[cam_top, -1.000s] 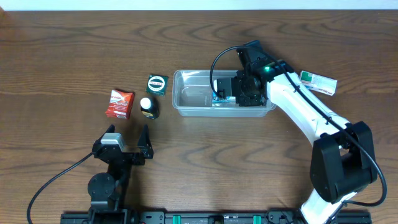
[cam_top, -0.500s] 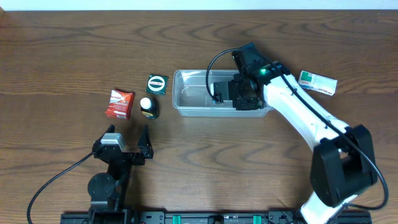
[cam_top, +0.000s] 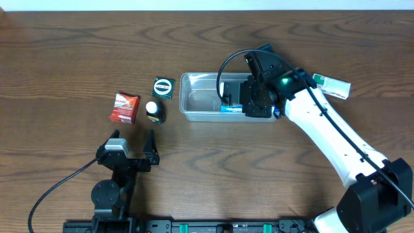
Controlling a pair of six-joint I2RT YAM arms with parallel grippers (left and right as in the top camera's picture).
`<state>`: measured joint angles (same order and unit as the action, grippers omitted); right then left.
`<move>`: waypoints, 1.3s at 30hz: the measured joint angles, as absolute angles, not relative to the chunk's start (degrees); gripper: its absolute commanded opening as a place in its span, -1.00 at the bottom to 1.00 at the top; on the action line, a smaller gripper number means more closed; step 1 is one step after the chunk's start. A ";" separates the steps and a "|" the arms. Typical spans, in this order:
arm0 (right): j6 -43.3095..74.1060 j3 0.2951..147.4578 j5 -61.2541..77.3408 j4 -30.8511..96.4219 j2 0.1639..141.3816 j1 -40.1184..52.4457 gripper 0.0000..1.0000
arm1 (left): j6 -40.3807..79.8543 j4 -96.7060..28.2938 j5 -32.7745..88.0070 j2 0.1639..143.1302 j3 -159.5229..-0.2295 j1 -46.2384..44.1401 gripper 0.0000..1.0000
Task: Pack container
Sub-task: 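Lower the blue box upright into the container and release it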
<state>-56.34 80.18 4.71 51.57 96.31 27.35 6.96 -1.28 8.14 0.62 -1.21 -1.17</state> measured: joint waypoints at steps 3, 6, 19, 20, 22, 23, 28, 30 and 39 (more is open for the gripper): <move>-49.98 80.18 4.73 51.64 96.31 27.35 -0.25 | 6.96 -1.28 8.12 0.62 -1.21 -1.17 0.96; -42.19 80.18 4.78 52.16 96.31 27.35 -0.53 | 6.96 -1.28 8.12 0.62 -1.21 -1.17 0.96; -2.02 80.16 5.80 48.99 96.31 27.35 -0.97 | 6.96 -1.30 8.12 0.62 -1.21 -1.17 0.96; -0.08 80.16 5.82 48.95 96.31 27.35 -0.98 | 6.96 -1.28 8.12 0.62 -1.21 -1.17 0.96; 3.14 80.16 5.82 48.97 96.31 27.35 -0.97 | 6.96 -1.28 8.12 0.62 -1.21 -1.17 0.96; 4.62 80.16 5.80 48.99 96.31 27.35 -0.97 | 6.96 -1.28 8.12 0.62 -1.21 -1.17 0.96; 8.88 79.90 5.78 48.95 96.31 27.35 -0.97 | 6.96 -1.28 8.12 0.62 -1.21 -1.17 0.96; 9.69 79.31 5.78 48.73 96.31 27.35 -0.97 | 6.96 -1.28 8.12 0.62 -1.21 -1.17 0.96; 11.03 72.84 5.78 43.55 96.38 27.35 -0.97 | 6.98 -1.28 8.14 0.62 -1.21 -1.17 0.96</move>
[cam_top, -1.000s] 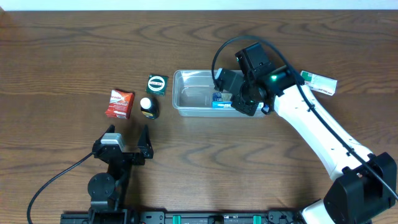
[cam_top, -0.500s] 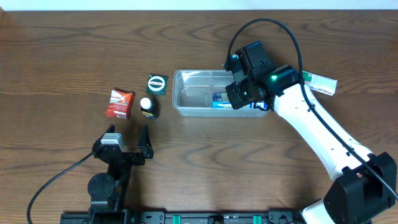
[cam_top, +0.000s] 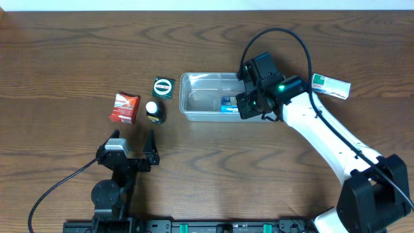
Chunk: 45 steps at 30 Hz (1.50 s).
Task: Pack container
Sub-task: 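Lower the blue box upright into the container and release it, then move right gripper back to the white-green box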
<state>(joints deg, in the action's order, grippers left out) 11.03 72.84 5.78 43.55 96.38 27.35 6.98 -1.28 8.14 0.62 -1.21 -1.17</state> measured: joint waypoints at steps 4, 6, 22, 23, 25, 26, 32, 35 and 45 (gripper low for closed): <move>11.22 70.11 5.58 41.15 96.38 27.33 -0.98 | 6.96 -1.30 8.14 0.62 -1.21 -1.17 0.96; 11.38 68.77 5.21 39.31 96.38 27.33 -0.98 | 6.96 -1.28 8.14 0.62 -1.21 -1.17 0.96; 11.55 65.14 0.12 35.59 96.38 27.09 -0.97 | 6.96 -1.28 8.12 0.62 -1.21 -1.17 0.96; 11.55 65.08 -0.08 35.53 96.38 27.05 -0.97 | 6.96 -1.28 8.12 0.62 -1.21 -1.17 0.96; 11.55 65.06 -0.43 35.29 96.38 26.89 -0.97 | 6.96 -1.28 8.14 0.62 -1.21 -1.17 0.96; 11.55 65.06 -0.62 35.00 96.38 26.85 -0.97 | 6.96 -1.28 8.12 0.62 -1.21 -1.17 0.96; 11.51 65.17 -1.10 32.80 96.38 26.85 -0.98 | 6.96 -1.28 8.12 0.62 -1.21 -1.17 0.96; 11.49 66.48 -1.15 34.46 96.38 26.85 -0.97 | 6.96 -1.28 8.12 0.62 -1.21 -1.17 0.96; 9.76 81.76 -2.44 47.46 93.73 24.82 -0.83 | 6.96 -1.28 8.14 0.62 -1.21 -1.17 0.96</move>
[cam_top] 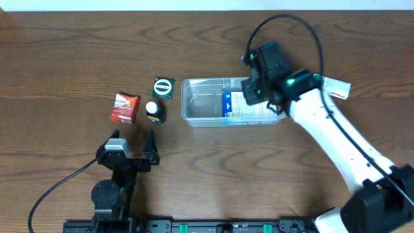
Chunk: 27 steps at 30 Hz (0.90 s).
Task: Pack container
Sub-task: 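Move right gripper back to the white-green box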
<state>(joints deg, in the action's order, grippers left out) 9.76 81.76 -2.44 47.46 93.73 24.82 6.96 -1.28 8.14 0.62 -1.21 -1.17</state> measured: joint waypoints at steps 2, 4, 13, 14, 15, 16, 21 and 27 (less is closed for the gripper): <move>9.65 83.99 -2.79 49.80 92.90 23.00 -0.76 | 6.96 -1.28 8.12 0.62 -1.21 -1.17 0.96; 9.61 85.58 -3.14 51.92 92.25 20.64 -0.59 | 6.98 -1.28 8.14 0.62 -1.21 -1.17 0.96; 8.67 87.29 -3.49 56.82 91.35 6.42 -0.09 | 6.96 -1.28 8.12 0.62 -1.21 -1.17 0.96; 8.32 87.29 -3.44 56.82 91.35 4.91 -0.01 | 6.96 -1.28 8.12 0.62 -1.21 -1.17 0.96; 8.27 87.29 -3.36 56.77 91.35 3.73 0.04 | 6.96 -1.28 8.12 0.62 -1.21 -1.17 0.96; 8.32 87.29 -3.20 56.73 91.35 2.55 0.08 | 6.96 -1.28 8.12 0.62 -1.21 -1.17 0.96; 10.13 87.29 -1.50 56.05 91.50 -2.59 0.82 | 6.96 -1.28 8.12 0.62 -1.21 -1.17 0.96; 14.66 87.33 0.51 55.07 94.26 -6.09 0.98 | 6.98 -1.28 8.14 0.62 -1.21 -1.17 0.96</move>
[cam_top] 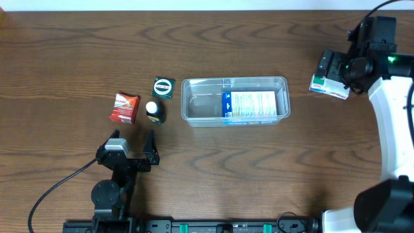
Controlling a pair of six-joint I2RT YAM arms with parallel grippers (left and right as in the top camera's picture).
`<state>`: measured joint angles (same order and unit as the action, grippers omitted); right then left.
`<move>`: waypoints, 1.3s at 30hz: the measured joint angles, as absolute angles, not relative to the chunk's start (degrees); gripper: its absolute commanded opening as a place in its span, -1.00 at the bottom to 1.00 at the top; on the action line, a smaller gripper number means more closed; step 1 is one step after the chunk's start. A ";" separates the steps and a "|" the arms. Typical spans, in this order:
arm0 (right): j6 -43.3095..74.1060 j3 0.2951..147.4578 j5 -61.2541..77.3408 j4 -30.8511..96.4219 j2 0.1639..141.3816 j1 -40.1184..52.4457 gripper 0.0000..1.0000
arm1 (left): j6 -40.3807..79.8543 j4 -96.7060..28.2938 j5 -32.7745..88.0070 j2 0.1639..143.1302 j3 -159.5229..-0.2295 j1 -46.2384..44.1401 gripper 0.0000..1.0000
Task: Pack container
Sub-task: 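Move right gripper back to the white-green box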
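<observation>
A clear plastic container [194, 103] lies at the table's middle, and a blue-and-white box [251, 106] rests flat in its right half. At the far right lies a green-and-white box [328, 87]; my right gripper [335, 68] hovers just over its far edge, fingers apart and empty. Left of the container are a dark green packet [163, 87], a small dark bottle with a white cap [154, 111] and a red box [124, 108]. Near the front edge my left gripper [134, 147] stands open, well short of those three items.
The right arm's white links [394, 123] run down the right side of the table to its base at the front right. A black cable [58, 188] trails from the left arm's base toward the front left.
My right gripper has left the container's right end and now sits at the far right over the green-and-white box. The blue-and-white box stays in the container. The left arm has not moved.
My right gripper was down inside the container's right half with the blue-and-white box. It was then still low at that end, then higher at the rim with the box lying flat and free. Now it is over the green-and-white box. The left arm stayed put throughout.
</observation>
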<state>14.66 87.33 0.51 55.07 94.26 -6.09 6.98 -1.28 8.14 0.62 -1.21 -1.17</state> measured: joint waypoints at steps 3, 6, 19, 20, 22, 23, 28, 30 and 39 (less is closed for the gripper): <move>18.09 87.33 0.71 55.02 96.44 -6.61 0.98 | 6.96 -1.28 8.14 0.62 -1.21 -1.17 0.96; 23.38 87.33 0.60 54.61 98.35 -6.98 0.99 | 6.96 -1.28 8.12 0.62 -1.21 -1.17 0.96; 46.72 87.33 -3.44 53.52 104.03 -7.42 0.98 | 6.96 -1.28 8.12 0.62 -1.21 -1.17 0.96; 47.24 87.33 -3.62 53.47 104.03 -7.42 0.98 | 6.96 -1.28 8.12 0.62 -1.21 -1.17 0.96; 48.25 87.33 -3.95 52.88 104.03 -7.42 0.98 | 6.96 -1.28 8.12 0.62 -1.21 -1.17 0.96; 48.73 87.33 -4.03 52.36 104.03 -7.42 0.98 | 6.96 -1.28 8.12 0.62 -1.21 -1.17 0.96; 54.85 87.33 -4.58 49.41 104.44 -7.42 0.99 | 6.96 -1.28 8.12 0.62 -1.21 -1.17 0.96; 59.61 87.33 -4.71 49.10 105.23 -7.42 0.99 | 6.96 -1.28 8.12 0.62 -1.21 -1.17 0.96; 73.10 87.33 -4.69 46.33 113.69 -8.25 0.99 | 6.96 -1.28 8.12 0.62 -1.21 -1.17 0.96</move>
